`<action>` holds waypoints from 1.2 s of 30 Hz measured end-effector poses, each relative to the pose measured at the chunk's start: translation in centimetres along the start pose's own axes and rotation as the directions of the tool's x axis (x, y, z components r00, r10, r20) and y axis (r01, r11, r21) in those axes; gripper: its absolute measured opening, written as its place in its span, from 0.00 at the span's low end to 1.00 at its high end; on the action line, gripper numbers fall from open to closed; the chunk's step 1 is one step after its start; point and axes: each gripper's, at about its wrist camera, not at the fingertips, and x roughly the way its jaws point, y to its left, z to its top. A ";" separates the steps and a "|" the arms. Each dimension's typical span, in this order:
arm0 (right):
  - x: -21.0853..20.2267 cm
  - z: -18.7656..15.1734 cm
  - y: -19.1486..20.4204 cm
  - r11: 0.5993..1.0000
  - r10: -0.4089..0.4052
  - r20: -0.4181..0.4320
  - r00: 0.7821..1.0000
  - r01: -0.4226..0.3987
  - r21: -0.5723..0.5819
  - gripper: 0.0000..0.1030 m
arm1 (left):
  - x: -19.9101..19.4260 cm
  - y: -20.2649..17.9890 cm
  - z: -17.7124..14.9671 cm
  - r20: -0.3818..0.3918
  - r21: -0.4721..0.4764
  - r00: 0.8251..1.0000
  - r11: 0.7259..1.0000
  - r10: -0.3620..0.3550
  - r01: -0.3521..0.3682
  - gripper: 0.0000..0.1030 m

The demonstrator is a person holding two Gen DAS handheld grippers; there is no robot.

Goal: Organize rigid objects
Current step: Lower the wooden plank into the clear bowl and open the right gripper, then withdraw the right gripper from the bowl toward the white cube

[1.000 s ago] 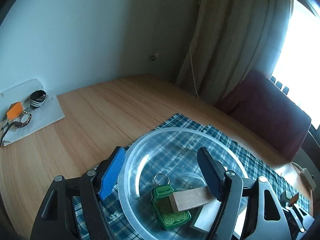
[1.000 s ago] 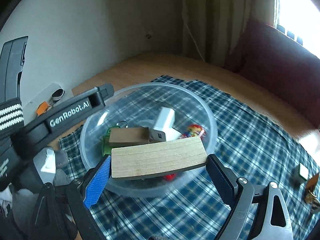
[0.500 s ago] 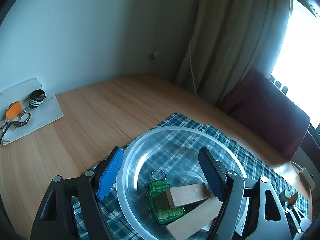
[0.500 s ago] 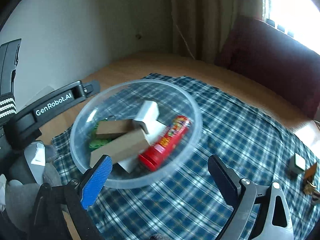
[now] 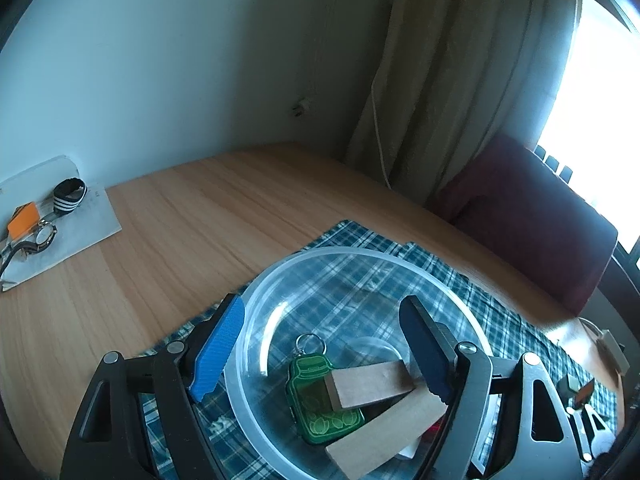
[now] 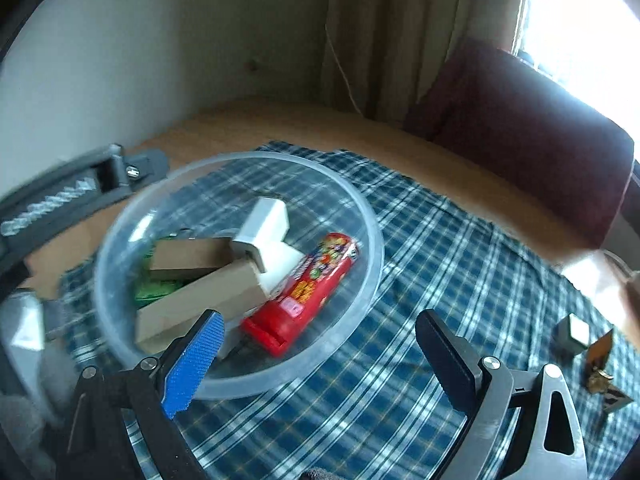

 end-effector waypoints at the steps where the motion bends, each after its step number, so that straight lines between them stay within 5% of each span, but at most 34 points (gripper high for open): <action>1: 0.4 0.1 0.1 1.000 -0.009 -0.004 1.000 0.009 -0.001 0.96 | 0.0 0.0 0.0 -0.001 0.000 1.000 1.000 -0.002 0.002 0.79; 12: 0.0 0.1 -0.8 0.999 -0.021 0.008 1.000 0.020 0.046 0.96 | 0.2 -0.1 -0.1 -0.012 0.005 1.000 1.000 -0.011 0.011 0.79; 36: -4.4 -4.9 -9.7 0.963 -0.088 0.000 0.996 0.085 0.257 0.96 | 0.9 -1.2 -0.7 -0.026 0.063 0.999 0.998 0.023 -0.021 0.79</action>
